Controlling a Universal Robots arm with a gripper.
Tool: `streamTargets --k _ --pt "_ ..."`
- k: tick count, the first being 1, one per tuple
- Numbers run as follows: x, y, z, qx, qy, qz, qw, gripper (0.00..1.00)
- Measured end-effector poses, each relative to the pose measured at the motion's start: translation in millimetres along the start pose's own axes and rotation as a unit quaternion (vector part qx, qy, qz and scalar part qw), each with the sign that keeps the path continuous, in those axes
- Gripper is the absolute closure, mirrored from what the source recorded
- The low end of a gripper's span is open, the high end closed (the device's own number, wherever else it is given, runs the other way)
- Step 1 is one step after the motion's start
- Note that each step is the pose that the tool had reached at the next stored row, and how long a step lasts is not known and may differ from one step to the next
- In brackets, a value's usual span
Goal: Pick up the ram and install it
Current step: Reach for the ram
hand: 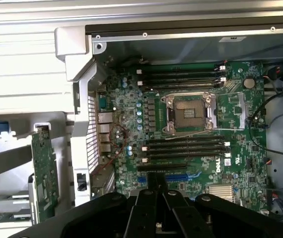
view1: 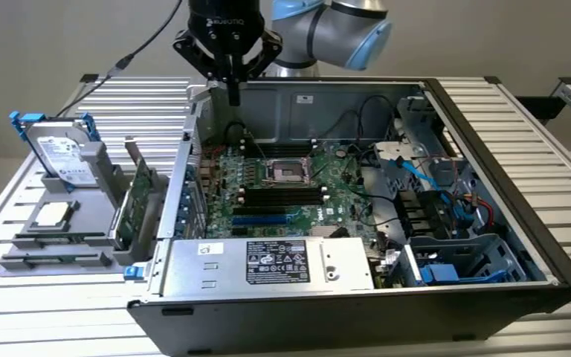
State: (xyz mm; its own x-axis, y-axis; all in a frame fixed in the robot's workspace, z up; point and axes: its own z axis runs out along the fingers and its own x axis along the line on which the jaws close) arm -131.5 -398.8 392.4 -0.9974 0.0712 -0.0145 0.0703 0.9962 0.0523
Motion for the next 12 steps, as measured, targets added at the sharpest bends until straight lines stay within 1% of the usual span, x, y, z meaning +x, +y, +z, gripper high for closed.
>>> streamTargets --k 6,10,12 --pt "27.1 -1.9 0.1 0.0002 0.0024 0.0 1.0 0.89" --pt "45.4 -3.3 1.0 0.0004 0.0053 0.0 1.0 0.89" --pt "54.4 -4.0 2.0 0.0005 0.006 0.0 1.0 0.89"
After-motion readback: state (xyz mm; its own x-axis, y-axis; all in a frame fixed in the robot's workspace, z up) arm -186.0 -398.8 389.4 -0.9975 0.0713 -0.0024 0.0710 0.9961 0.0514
